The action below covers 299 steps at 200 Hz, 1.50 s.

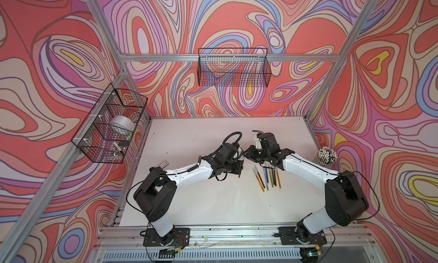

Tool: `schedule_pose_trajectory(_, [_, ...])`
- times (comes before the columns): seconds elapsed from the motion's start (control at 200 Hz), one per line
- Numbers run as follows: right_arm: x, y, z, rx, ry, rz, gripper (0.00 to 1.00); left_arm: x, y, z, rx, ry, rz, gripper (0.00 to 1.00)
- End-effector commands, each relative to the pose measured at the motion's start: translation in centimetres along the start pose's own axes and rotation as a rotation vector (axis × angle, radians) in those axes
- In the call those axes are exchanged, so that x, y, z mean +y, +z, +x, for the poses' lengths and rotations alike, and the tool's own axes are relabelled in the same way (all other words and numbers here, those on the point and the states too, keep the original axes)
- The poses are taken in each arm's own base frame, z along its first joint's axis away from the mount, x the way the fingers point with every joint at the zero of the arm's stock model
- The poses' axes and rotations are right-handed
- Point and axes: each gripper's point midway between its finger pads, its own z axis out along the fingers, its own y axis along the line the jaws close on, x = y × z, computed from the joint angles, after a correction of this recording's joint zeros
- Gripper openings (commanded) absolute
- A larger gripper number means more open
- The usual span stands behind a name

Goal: Remove protective caps from carving knives
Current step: Remove the protective sleeve from the carving knife.

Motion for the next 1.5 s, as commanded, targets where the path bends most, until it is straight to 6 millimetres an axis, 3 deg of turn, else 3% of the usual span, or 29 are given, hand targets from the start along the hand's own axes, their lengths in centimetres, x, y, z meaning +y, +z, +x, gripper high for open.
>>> schedule_pose_trajectory(0.0, [0.3, 0.5, -0.3, -0.01, -0.006, -0.001, 0.22, -0.3, -0.3, -0.4, -0.021, 0.007, 0.013, 0.12])
schedule_pose_trajectory(0.371, [0.7, 0.3, -0.4, -0.019, -0.013, -0.01, 0.15, -0.1, -0.2, -0.3, -0.013, 0.001, 0.008, 0.14])
schedule_pose_trajectory(0.576, [1.3, 0.0, -0.5, -0.014, -0.018, -0.032, 0.14, -0.4, 0.0, -0.2, -0.008, -0.027, 0.031, 0.32])
schedule_pose_trajectory(0.701, [1.5, -0.2, -0.5, -0.012, -0.021, -0.038, 0.13, -0.3, 0.4, 0.0, 0.003, -0.037, 0.028, 0.39])
schedule_pose_trajectory(1.052, [2.3, -0.5, -0.7, -0.008, -0.027, -0.067, 0.13, -0.2, 0.9, 0.1, 0.017, -0.043, 0.025, 0.38])
schedule_pose_trajectory(1.347, [2.5, -0.5, -0.6, -0.006, -0.024, -0.081, 0.13, -0.2, 0.9, 0.2, 0.02, -0.048, 0.033, 0.28])
schedule_pose_trajectory(1.492, [3.1, -0.5, -0.4, 0.007, -0.026, -0.112, 0.13, -0.2, 1.0, 0.3, 0.026, -0.055, 0.041, 0.38])
